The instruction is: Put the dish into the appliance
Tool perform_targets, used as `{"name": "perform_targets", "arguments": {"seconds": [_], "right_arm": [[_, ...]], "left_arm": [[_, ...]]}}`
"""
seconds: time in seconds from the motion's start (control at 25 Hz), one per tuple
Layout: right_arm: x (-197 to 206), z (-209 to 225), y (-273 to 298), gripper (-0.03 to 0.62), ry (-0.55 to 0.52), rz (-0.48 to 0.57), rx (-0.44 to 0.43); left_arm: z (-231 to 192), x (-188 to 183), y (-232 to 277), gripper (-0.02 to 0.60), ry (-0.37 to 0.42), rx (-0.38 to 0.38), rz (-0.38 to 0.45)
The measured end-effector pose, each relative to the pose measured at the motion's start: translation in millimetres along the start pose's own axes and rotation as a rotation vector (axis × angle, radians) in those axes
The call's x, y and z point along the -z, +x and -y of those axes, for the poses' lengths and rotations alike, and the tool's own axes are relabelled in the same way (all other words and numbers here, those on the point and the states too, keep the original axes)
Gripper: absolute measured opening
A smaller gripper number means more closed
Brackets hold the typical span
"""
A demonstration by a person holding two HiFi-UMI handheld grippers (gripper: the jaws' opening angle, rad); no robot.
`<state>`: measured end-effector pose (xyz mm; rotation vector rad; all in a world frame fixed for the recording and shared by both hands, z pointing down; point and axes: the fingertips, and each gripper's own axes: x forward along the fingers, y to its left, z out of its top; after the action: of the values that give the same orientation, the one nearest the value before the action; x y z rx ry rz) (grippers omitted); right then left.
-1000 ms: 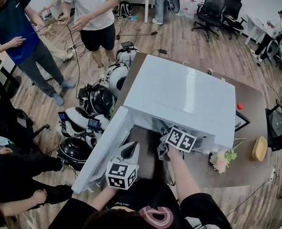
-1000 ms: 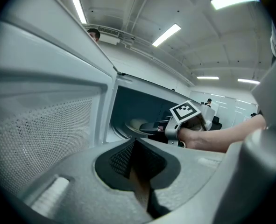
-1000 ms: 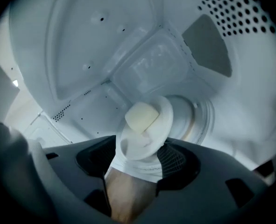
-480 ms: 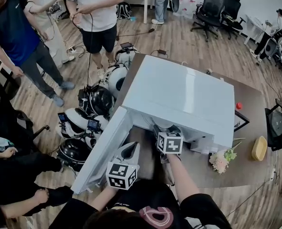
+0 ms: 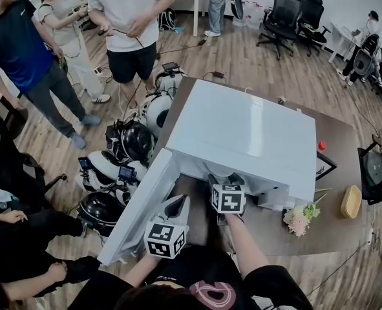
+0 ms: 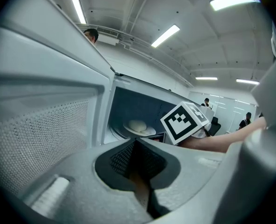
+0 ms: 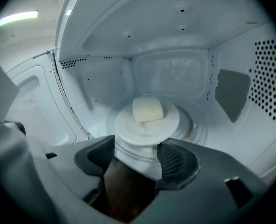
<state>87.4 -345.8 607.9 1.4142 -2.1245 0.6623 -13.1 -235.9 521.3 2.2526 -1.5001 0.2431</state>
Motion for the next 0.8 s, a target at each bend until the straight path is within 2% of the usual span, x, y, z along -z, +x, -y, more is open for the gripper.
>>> {"name": "perform_targets", "arguments": {"seconds": [0.8], "right_arm": [[4.7, 1.2, -14.4, 0.281, 0.055, -0.006, 0.038]], "left_arm": [[1.0, -8.4, 4.1, 0.009, 0.008, 0.028, 0.024]]}}
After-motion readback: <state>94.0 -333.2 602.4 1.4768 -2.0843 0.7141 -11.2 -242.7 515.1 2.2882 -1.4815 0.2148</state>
